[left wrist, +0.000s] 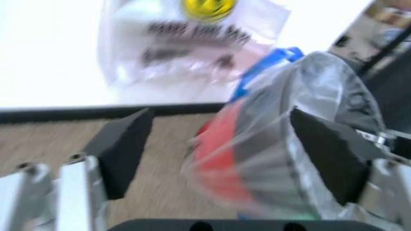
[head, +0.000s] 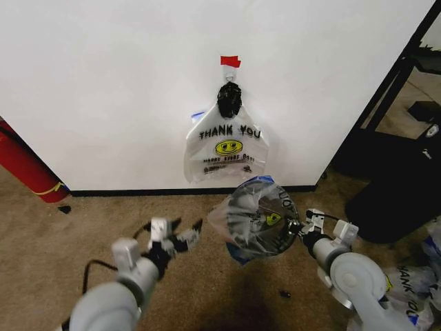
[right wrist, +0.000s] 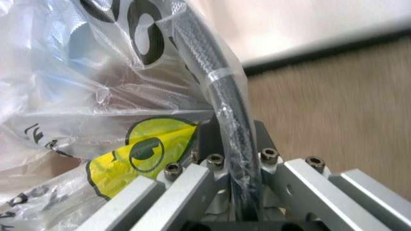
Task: Pick up the garbage bag from the wall and place it over the trash bin.
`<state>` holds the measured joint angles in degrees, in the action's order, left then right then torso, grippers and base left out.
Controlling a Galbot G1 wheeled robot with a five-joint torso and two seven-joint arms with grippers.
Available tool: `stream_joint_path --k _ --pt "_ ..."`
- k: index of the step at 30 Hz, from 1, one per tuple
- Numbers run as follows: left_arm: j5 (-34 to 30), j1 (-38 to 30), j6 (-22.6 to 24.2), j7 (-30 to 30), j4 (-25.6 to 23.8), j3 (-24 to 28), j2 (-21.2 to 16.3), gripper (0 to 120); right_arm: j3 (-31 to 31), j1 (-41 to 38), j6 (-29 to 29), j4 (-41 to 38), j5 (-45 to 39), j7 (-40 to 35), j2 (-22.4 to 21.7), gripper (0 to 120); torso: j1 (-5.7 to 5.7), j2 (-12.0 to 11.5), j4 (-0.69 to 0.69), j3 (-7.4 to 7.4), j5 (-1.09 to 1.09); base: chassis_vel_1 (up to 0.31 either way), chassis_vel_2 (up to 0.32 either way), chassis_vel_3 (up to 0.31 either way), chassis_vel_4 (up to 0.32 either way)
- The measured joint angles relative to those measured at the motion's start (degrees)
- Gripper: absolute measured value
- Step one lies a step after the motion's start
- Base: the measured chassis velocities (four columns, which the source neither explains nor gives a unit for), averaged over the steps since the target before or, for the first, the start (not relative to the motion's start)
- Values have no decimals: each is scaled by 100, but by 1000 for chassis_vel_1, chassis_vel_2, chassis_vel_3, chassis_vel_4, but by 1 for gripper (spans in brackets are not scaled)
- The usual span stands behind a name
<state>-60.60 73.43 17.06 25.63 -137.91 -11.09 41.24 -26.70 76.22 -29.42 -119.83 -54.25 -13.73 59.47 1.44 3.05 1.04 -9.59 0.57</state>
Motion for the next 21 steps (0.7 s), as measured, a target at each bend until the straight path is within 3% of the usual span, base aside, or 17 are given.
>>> stream_joint_path --k 3,5,10,16,21 --pt "-534 -713 -80 -383 217 264 -168 98 55 -77 476 110 481 800 -656 0 0 0 -1 -1 0 0 0 0 0" --pt "-783 -1000 -70 -429 309 357 -158 100 87 -95 589 127 589 940 -815 0 0 0 -1 -1 0 0 0 0 0" --pt "-1950 -2476 219 -396 1128 769 96 100 391 -85 1409 255 1516 1732 -1517 0 1 0 0 -1 -2 0 0 0 0" --pt "-2796 -3207 648 -413 1908 1011 304 98 438 9 1850 334 1993 1996 -1623 0 1 0 1 -1 -1 0 0 0 0" --pt "-2482 -3343 1094 -530 2309 1271 449 97 452 21 1890 332 2153 1989 -1585 0 1 -1 0 -1 -1 0 0 0 0"
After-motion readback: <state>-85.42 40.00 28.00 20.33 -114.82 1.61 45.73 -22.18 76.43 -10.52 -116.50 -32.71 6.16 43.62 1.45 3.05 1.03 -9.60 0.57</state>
